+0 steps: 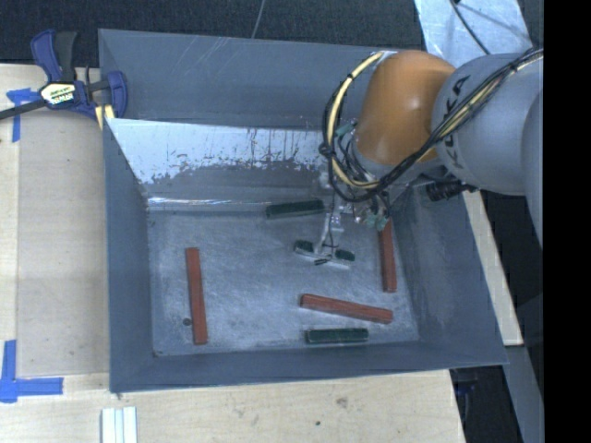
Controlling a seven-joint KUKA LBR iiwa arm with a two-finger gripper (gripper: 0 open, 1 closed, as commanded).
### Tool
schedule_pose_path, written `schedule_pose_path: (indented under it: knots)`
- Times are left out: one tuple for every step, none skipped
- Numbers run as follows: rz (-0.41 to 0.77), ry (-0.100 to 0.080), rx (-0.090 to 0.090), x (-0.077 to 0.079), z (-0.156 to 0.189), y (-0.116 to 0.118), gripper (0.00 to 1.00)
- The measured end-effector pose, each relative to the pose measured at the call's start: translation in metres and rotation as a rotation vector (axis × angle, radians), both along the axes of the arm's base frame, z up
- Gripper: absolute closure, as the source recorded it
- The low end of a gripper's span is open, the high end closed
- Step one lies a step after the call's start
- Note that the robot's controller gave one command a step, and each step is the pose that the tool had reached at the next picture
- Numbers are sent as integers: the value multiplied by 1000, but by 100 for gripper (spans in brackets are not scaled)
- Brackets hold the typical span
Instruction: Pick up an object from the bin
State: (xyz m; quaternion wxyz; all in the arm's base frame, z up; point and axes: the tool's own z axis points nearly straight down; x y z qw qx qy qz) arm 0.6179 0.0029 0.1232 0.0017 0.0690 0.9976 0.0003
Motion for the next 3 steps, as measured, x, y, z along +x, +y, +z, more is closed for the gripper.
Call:
schedule_pose_path:
  knots:
    - [48, -1, -1, -13, -7, 0, 0]
    - [-30, -4, 0, -14, -53, -6, 0]
    - [-59, -2, 1, -26, -51, -6, 100]
